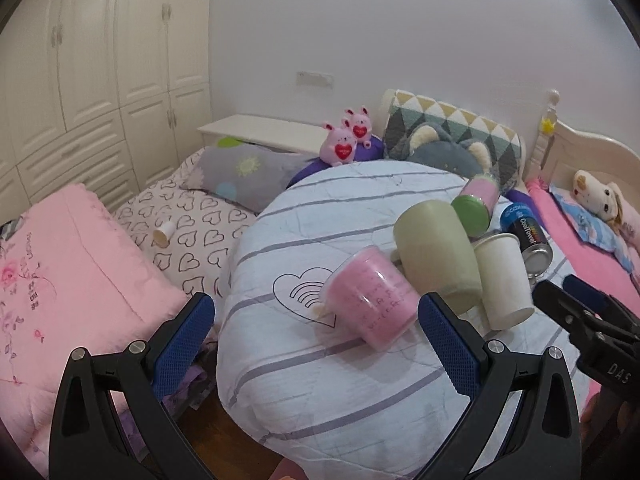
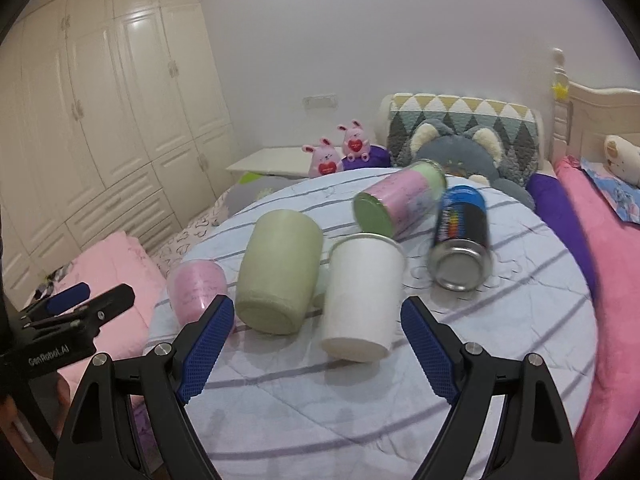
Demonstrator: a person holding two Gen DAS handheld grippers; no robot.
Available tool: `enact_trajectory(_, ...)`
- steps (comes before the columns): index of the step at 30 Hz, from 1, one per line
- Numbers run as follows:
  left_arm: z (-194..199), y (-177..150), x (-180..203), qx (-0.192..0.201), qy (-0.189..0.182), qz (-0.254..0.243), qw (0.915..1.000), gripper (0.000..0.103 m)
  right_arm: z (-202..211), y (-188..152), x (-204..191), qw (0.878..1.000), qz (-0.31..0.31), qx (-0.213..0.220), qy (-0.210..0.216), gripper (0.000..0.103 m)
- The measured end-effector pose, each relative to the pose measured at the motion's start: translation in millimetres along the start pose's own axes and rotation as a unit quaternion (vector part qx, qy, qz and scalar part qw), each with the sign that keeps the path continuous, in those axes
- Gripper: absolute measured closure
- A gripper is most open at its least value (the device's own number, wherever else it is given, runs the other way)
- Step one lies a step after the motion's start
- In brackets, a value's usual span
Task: Flip cup upright
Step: 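Move the left tool toward the lying pale green cup and open its fingers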
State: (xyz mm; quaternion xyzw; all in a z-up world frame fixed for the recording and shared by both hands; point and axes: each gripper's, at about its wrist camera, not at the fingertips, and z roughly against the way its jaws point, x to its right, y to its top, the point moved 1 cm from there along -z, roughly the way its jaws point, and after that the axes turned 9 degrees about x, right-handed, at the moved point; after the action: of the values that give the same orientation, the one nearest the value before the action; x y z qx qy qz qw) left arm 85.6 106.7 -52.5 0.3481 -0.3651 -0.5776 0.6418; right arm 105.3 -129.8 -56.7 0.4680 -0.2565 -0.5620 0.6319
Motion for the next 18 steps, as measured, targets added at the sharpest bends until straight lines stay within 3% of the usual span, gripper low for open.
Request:
enact_trajectory(9, -5, 9, -20, 0.011, 0.003, 0.015, 0.9998, 0.000, -31, -5, -34, 0.999, 0.019, -0.019, 0.034, 0.016)
enact_trajectory(18, -19, 6, -27, -0.004, -0.007, 0.008, 0.9999, 0.000, -61, -9, -45, 0.999, 0.001, -0.047, -0.007, 0.016)
